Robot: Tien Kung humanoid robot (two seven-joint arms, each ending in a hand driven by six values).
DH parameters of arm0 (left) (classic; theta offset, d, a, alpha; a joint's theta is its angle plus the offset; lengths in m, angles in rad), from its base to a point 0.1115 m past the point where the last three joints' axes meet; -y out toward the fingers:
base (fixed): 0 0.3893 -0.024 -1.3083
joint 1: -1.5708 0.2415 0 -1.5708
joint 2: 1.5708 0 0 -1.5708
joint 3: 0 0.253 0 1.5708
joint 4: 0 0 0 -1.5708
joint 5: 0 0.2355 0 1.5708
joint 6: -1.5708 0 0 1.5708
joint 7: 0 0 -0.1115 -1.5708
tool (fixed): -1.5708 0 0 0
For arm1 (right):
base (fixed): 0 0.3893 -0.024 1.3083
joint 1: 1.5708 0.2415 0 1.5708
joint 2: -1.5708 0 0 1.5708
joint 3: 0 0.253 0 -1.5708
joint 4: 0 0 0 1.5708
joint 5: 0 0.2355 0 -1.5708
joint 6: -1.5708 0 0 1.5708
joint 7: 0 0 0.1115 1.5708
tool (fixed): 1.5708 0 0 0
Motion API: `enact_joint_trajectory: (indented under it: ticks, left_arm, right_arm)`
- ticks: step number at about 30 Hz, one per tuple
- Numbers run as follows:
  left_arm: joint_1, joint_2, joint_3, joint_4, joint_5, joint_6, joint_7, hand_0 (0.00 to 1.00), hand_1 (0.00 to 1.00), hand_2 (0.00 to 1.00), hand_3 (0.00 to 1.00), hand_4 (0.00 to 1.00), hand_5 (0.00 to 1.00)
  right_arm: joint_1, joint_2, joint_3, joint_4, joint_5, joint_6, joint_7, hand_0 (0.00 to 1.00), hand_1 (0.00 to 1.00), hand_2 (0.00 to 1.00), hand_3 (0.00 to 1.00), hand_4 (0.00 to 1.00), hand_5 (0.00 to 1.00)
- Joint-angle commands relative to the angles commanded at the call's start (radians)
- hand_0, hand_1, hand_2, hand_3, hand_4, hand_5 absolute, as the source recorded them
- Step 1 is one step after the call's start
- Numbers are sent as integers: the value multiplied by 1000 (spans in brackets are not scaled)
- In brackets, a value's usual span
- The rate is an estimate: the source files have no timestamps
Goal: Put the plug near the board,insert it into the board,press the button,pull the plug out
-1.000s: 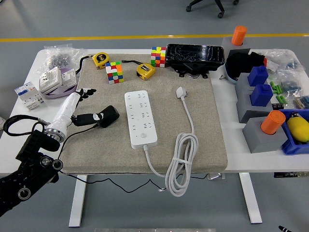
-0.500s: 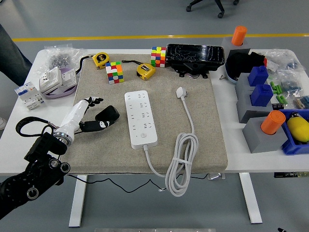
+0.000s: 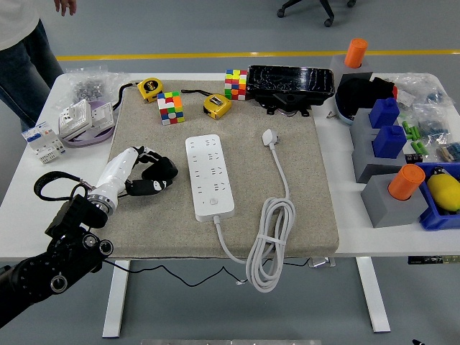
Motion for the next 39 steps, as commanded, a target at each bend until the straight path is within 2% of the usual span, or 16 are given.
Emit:
enact_joint_trajectory:
  ticks: [2, 3, 8, 9, 14, 15, 20, 21, 26, 27, 29, 34, 39]
  left_arm:
    - [-4, -2, 3, 4, -4, -3, 3, 687, 667, 614, 614, 902, 174]
    - [-6, -3, 4, 6, -7, -5, 5, 614, 631, 602, 603, 890, 169]
    - [-6, -10, 6, 7, -20, -12, 9, 614, 631, 602, 603, 890, 169]
    - [-6, -12, 6, 6, -24, -12, 8, 455, 538, 581, 593, 844, 112]
    - [-5, -15, 2, 3, -38, -4, -2, 455, 538, 581, 593, 844, 112]
    - [-6, -16, 3, 3, -39, -1, -3, 352, 409, 503, 550, 721, 2]
    - [-8, -19, 5, 6, -44, 7, -2, 352, 409, 503, 550, 721, 2]
    - [-8, -20, 5, 6, -43, 6, 2, 342, 364, 468, 563, 684, 2]
    - [-7, -22, 3, 7, -35, 4, 9, 342, 364, 468, 563, 684, 2]
    - [-7, -22, 3, 6, -34, 4, 10, 333, 362, 462, 577, 632, 2]
    - [-6, -22, 1, 5, -32, 5, 8, 333, 362, 462, 577, 632, 2]
    - [-5, -19, -8, -3, -41, 16, -38, 341, 364, 463, 576, 615, 2]
    - [-15, -11, -4, -6, -77, 18, -145, 351, 368, 465, 577, 613, 2]
  right_arm:
    - [0, 0, 0, -1, 0, 0, 0, 680, 686, 694, 595, 933, 527]
    - [0, 1, 1, -1, 1, 0, -1, 679, 687, 694, 594, 933, 527]
    - [-2, 2, 4, -1, 0, 0, -1, 679, 687, 694, 594, 933, 527]
    - [-3, 2, 5, -1, 0, 0, 0, 680, 687, 695, 595, 933, 527]
    - [-5, 4, 9, 0, -2, 0, 0, 680, 687, 695, 595, 933, 527]
    - [-6, 4, 10, 0, -1, 0, 0, 679, 687, 694, 596, 933, 527]
    - [-7, 6, 15, -1, -1, 0, -1, 679, 687, 694, 596, 933, 527]
    - [-7, 7, 16, -1, -1, 0, 0, 679, 687, 694, 596, 933, 528]
    - [-7, 7, 17, 0, -1, 0, 0, 679, 687, 694, 596, 933, 528]
    - [-8, 7, 18, 0, -1, 0, 0, 679, 687, 694, 596, 933, 528]
    - [-8, 7, 18, 0, -2, 0, 0, 679, 687, 694, 596, 933, 528]
    - [-8, 7, 20, 1, -2, -1, 0, 679, 687, 694, 596, 933, 528]
    - [-9, 7, 21, 0, -1, -1, 0, 679, 687, 694, 596, 933, 528]
